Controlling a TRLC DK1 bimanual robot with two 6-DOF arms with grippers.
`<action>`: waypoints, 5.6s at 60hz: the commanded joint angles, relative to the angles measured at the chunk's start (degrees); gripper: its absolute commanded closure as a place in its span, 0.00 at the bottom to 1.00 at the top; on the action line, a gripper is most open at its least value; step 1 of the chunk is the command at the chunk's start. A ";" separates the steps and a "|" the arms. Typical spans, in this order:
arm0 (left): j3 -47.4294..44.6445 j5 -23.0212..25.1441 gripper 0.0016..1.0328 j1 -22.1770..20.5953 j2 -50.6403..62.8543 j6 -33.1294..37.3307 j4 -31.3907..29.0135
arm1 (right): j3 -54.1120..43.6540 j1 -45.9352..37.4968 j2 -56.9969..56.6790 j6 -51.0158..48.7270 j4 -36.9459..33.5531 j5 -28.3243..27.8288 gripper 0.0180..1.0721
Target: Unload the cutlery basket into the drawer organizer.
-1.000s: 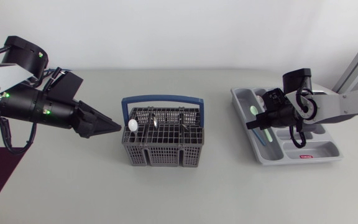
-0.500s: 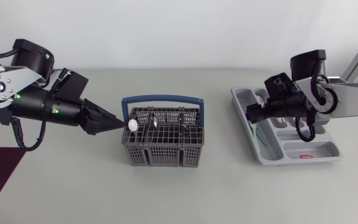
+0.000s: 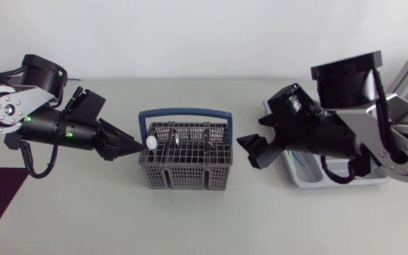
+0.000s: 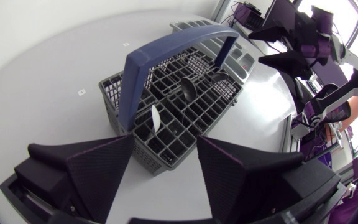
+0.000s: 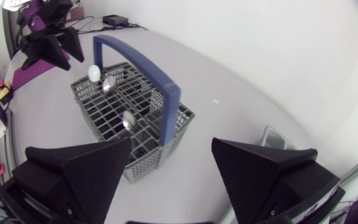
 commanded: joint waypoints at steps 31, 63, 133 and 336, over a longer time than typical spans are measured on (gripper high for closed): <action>-1.72 -5.29 0.28 -3.72 2.99 -1.76 6.87 | -4.09 10.71 0.30 -1.14 0.34 0.78 0.12; -2.95 -6.87 0.51 -5.21 3.08 -3.78 9.77 | -2.95 13.97 1.09 -0.79 0.16 2.53 0.12; -5.50 -11.53 0.86 -8.38 4.13 -4.57 16.80 | -2.51 16.60 1.00 -0.35 -0.10 4.03 0.12; 23.51 24.16 0.89 -28.06 5.45 31.29 -36.90 | -5.58 21.08 -18.95 -9.58 -9.07 -20.14 0.84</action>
